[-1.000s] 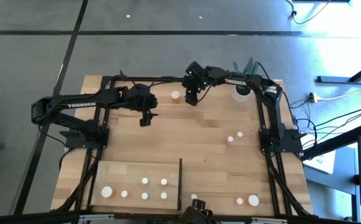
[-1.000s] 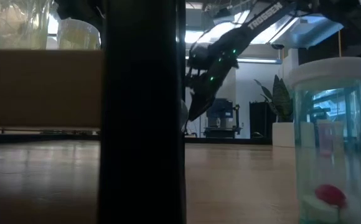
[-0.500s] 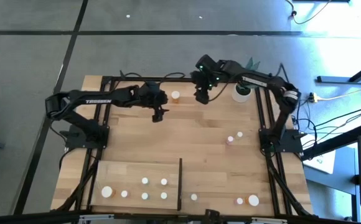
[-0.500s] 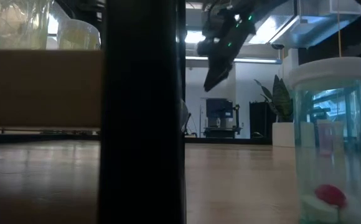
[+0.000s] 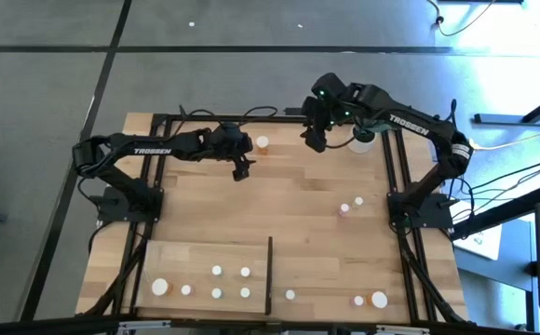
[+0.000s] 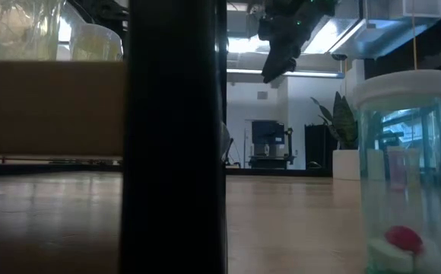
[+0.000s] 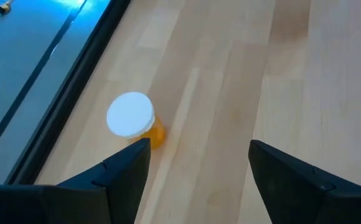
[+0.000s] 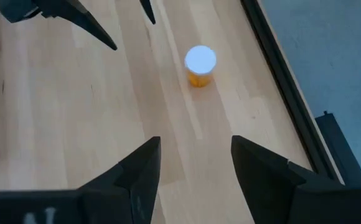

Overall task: Pick and place medicine bottles onto shelf by color
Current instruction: Put the top orange pill bottle on the shelf aligned with the other orange pill bottle

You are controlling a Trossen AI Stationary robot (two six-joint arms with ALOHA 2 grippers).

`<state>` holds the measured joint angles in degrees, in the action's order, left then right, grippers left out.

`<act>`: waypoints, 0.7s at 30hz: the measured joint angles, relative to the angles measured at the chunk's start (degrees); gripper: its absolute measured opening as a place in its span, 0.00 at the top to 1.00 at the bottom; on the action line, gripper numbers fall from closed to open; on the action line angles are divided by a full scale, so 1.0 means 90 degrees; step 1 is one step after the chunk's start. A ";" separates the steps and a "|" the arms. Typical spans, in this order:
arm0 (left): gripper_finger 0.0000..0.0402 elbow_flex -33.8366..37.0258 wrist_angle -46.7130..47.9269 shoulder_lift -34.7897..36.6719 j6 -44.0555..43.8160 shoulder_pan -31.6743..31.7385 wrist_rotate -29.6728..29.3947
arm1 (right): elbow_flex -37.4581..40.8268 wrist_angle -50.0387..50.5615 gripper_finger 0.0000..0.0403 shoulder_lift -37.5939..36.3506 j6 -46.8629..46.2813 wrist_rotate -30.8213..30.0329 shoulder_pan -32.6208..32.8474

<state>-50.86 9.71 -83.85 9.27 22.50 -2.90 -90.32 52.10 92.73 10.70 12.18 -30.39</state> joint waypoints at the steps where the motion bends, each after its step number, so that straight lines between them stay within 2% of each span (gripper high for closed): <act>1: 0.34 0.0002 -0.0001 0.0002 -0.0011 0.0000 0.0000 | 0.0000 0.0000 0.51 0.0000 0.0014 -0.0002 0.0000; 7: 0.34 0.0002 0.0007 0.0002 -0.0034 0.0000 0.0000 | 0.0000 0.0023 0.51 0.0000 -0.0039 0.0151 0.0021; 11: 0.34 -0.0001 0.0008 0.0002 -0.0236 0.0000 0.0000 | 0.0000 0.0015 0.51 0.0002 0.0915 0.1253 0.0023; 14: 0.34 0.0000 0.0008 0.0002 -0.0391 0.0000 0.0000 | 0.0000 -0.0011 0.51 0.0002 0.1107 0.1939 0.0031; 21: 0.34 0.0002 0.0008 0.0002 -0.0674 0.0000 0.0000 | 0.0000 -0.0065 0.51 0.0007 0.1157 0.2104 0.0022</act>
<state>-50.85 9.78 -83.83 3.20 22.50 -2.90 -90.32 51.51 92.79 21.11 31.11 -30.19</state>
